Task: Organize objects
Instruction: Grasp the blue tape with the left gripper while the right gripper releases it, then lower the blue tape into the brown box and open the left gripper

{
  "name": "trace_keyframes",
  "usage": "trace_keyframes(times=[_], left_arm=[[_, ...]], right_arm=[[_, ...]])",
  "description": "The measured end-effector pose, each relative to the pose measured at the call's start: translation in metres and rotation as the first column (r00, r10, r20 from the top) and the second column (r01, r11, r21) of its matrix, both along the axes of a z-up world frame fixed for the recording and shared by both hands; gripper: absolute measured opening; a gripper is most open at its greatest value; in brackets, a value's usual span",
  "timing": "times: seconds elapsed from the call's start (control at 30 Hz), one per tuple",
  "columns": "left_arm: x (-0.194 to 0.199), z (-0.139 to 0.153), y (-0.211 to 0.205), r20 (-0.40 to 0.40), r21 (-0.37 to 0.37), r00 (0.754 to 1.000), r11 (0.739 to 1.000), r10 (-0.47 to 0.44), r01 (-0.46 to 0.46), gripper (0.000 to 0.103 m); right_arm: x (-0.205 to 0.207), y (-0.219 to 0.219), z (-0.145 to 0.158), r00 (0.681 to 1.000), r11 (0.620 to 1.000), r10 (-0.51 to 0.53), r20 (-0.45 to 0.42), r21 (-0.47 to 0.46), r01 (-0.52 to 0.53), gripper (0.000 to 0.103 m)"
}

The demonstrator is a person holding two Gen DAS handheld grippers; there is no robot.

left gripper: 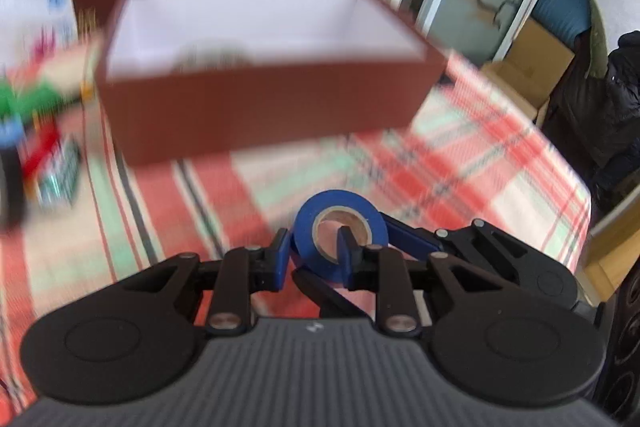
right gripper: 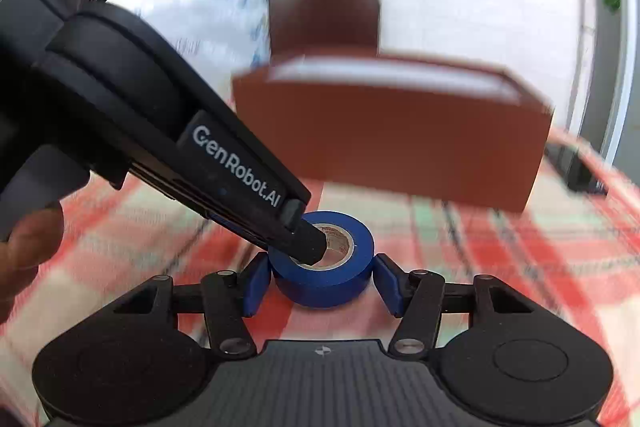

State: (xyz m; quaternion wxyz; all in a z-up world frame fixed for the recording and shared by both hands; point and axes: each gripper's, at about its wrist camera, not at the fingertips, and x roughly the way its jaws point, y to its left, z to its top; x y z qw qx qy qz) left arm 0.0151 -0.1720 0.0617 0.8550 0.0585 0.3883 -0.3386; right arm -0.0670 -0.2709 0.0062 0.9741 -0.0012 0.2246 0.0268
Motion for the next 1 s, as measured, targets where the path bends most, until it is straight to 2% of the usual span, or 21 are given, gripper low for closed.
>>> trace_keyframes(times=[0.13, 0.23, 0.33, 0.4, 0.47, 0.5, 0.6, 0.73, 0.83, 0.9, 1.0], left_arm=[[0.019, 0.04, -0.025, 0.119, -0.009, 0.993, 1.0, 0.015, -0.014, 0.027], [0.039, 0.057, -0.048, 0.171, -0.009, 0.985, 1.0, 0.017, -0.015, 0.028], [0.06, 0.058, -0.071, 0.191, -0.007, 0.981, 0.999, 0.033, -0.032, 0.029], [0.07, 0.054, -0.084, 0.205, 0.018, 0.977, 0.998, 0.056, -0.061, 0.043], [0.076, 0.044, -0.091, 0.209, 0.07, 0.974, 0.993, 0.081, -0.097, 0.045], [0.076, 0.042, -0.092, 0.206, 0.069, 0.975, 0.992, 0.089, -0.105, 0.048], [0.063, 0.042, -0.076, 0.207, 0.036, 0.974, 0.994, 0.093, -0.103, 0.055], [0.031, 0.045, -0.05, 0.239, 0.025, 0.965, 0.993, 0.108, -0.118, 0.054], [0.014, 0.039, -0.022, 0.231, 0.016, 0.963, 0.989, 0.136, -0.144, 0.054], [0.011, 0.029, -0.005, 0.218, 0.039, 0.961, 0.982, 0.173, -0.186, 0.054], [0.016, 0.005, 0.019, 0.174, 0.098, 0.954, 0.96, 0.244, -0.263, 0.054]], right_arm=[[0.015, -0.007, 0.028, 0.984, 0.998, -0.044, 0.17, -0.029, 0.049, 0.056], [0.039, -0.02, 0.045, 0.969, 0.996, -0.079, 0.234, -0.024, 0.087, 0.056], [0.068, -0.036, 0.053, 0.961, 0.991, -0.126, 0.247, -0.019, 0.135, 0.056], [0.086, -0.046, 0.053, 0.958, 0.986, -0.163, 0.236, 0.002, 0.168, 0.056], [0.104, -0.053, 0.049, 0.957, 0.978, -0.207, 0.202, 0.002, 0.211, 0.056], [0.11, -0.055, 0.047, 0.958, 0.974, -0.223, 0.182, 0.0, 0.227, 0.057], [0.098, -0.055, 0.044, 0.954, 0.974, -0.224, 0.2, 0.026, 0.224, 0.058], [0.055, -0.037, 0.039, 0.932, 0.972, -0.232, 0.279, 0.027, 0.234, 0.063], [0.029, -0.023, 0.029, 0.952, 0.981, -0.19, 0.238, 0.072, 0.178, 0.063], [0.026, -0.011, 0.019, 0.979, 0.991, -0.127, 0.159, 0.062, 0.119, 0.062], [0.03, 0.003, 0.005, 0.996, 0.996, -0.076, 0.047, 0.052, 0.074, 0.062]])
